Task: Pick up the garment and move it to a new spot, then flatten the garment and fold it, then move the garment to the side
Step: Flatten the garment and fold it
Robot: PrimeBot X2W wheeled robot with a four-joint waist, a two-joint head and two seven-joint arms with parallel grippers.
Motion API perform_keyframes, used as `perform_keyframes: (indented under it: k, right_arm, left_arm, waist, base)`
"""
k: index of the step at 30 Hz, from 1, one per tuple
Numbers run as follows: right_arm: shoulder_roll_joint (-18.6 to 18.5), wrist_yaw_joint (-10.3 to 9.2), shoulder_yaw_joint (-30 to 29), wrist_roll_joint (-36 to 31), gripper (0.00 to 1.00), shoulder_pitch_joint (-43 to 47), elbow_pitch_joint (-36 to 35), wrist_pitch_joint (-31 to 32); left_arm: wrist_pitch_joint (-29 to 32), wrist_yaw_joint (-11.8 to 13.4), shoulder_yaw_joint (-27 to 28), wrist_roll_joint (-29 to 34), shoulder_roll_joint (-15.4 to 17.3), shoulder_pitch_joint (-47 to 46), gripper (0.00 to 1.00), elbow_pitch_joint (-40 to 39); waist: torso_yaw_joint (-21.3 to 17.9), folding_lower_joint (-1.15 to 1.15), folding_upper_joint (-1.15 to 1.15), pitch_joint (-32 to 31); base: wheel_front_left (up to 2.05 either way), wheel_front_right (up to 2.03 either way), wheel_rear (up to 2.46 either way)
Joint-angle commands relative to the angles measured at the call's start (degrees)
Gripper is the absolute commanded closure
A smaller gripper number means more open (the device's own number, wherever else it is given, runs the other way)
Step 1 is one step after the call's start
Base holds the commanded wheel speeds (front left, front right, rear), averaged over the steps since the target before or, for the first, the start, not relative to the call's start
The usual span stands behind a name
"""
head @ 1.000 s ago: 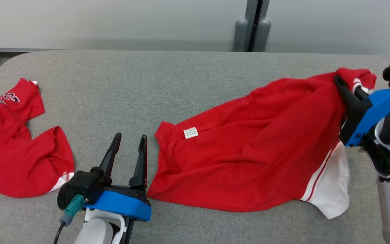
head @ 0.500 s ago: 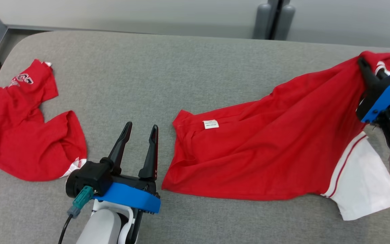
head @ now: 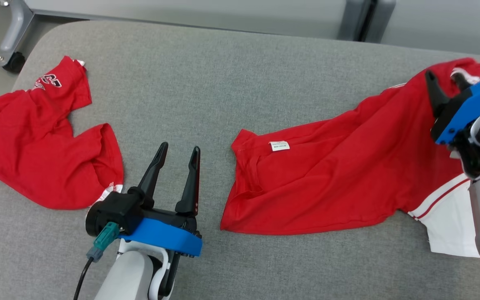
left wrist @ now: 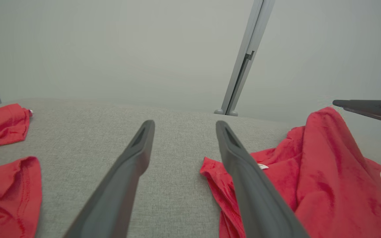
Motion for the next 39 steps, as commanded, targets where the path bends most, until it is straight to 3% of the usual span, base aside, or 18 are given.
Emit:
perform_keyframes:
  k: [1,6,13,18,29,39]
  right_arm:
    - [-0.59,0.03,0.79,0.82,0.0,1.71,0.43,-0.47]
    - [-1.72,0.03,4.13,3.79,0.0,7.08,-3.22,-2.92]
    - [-1.85,0.03,8.45,5.18,0.0,20.06,-15.96,-14.02]
    - [0.35,0.03,7.58,4.28,0.0,30.24,-24.6,-20.15]
    - [6.26,0.03,4.77,-1.29,0.0,43.31,-35.66,-18.33]
    - [7.5,0.03,2.6,-4.94,0.0,47.65,-39.31,-17.55]
  left_arm:
    - [-0.16,-0.08,0.75,0.16,-0.05,1.02,0.0,0.16]
    - [-0.17,-0.08,2.24,0.65,-0.2,2.75,0.0,0.49]
    - [-0.16,0.84,6.28,1.48,-0.13,6.69,0.0,0.4]
    - [-0.16,1.8,8.74,1.62,0.15,9.47,0.0,1.31]
    - [0.97,3.38,9.95,2.28,2.36,13.34,0.0,3.17]
    - [2.14,3.82,9.97,1.4,3.3,13.73,0.0,3.71]
  waist:
    - [-0.81,-0.01,0.0,-1.22]
    - [-2.71,-0.01,0.0,-4.71]
    - [-6.75,-0.01,0.0,-9.66]
    - [-9.08,-0.01,0.0,-12.51]
    - [-12.62,-0.01,0.0,-16.58]
    - [-12.25,-0.01,0.0,-17.03]
  base:
    - [0.0,0.0,0.0]
    - [0.0,0.0,0.0]
    - [0.0,0.0,0.0]
    - [0.0,0.0,0.0]
    - [0.0,0.0,0.0]
    - [0.0,0.0,0.0]
